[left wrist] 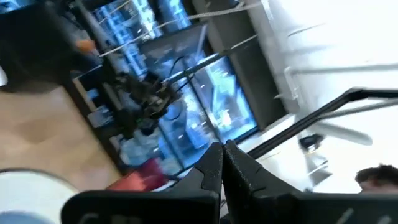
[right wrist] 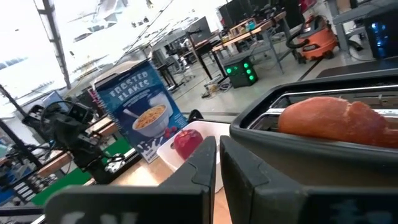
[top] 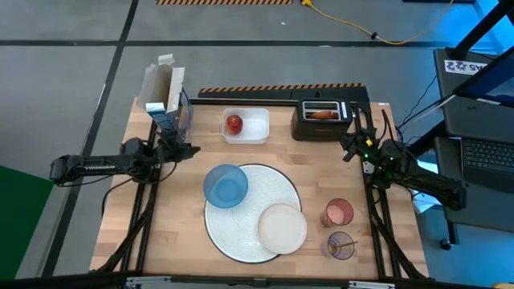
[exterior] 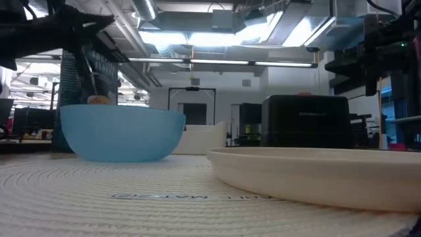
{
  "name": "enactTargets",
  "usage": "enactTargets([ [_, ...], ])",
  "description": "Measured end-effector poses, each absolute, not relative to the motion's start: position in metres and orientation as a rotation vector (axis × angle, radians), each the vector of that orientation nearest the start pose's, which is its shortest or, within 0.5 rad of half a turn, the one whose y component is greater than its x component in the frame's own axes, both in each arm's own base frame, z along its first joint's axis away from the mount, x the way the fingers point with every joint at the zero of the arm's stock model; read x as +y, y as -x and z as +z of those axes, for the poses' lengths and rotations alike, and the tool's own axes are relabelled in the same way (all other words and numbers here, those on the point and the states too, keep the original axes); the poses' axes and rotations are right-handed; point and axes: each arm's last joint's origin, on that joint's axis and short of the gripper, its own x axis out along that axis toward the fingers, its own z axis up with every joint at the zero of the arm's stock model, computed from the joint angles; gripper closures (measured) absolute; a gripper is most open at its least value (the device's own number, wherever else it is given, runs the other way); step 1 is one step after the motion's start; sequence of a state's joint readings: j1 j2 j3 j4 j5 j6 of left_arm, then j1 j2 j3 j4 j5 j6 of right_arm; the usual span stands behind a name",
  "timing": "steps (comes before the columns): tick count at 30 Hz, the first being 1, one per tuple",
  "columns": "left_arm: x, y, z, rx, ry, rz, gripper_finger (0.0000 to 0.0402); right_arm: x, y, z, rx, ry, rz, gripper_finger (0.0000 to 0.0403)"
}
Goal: Arrange a breakfast setting
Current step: Pour the cereal from the cereal box into the blue bowl
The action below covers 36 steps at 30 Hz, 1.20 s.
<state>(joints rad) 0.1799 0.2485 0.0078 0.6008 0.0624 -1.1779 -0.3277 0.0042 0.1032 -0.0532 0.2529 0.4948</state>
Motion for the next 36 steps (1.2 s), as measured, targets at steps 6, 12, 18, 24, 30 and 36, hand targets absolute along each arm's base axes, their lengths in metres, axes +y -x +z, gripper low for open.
enactTargets([
  [6, 0.022, -0.095, 0.220, -0.708, 1.130, -0.036, 0.0401, -0.036, -0.082, 0.193, -0.194, -0.477, -0.579, 0.0377],
  [12, 0.020, -0.083, 0.238, -0.872, 1.032, -0.148, 0.0401, -0.038, -0.080, 0.197, -0.264, -0.505, -0.646, 0.0377],
  [18, 0.014, -0.074, 0.271, -0.926, 0.988, -0.273, 0.0401, -0.038, -0.079, 0.207, -0.376, -0.501, -0.633, 0.0377],
  [24, 0.008, -0.083, 0.299, -0.874, 0.897, -0.314, 0.0401, -0.038, -0.078, 0.211, -0.424, -0.501, -0.623, 0.0377],
  [30, -0.001, -0.105, 0.293, -0.640, 1.004, -0.441, 0.0401, -0.038, -0.076, 0.215, -0.474, -0.504, -0.644, 0.0377],
  [36, -0.014, -0.122, 0.281, -0.385, 1.065, -0.562, 0.0401, -0.038, -0.076, 0.216, -0.486, -0.505, -0.655, 0.0377],
])
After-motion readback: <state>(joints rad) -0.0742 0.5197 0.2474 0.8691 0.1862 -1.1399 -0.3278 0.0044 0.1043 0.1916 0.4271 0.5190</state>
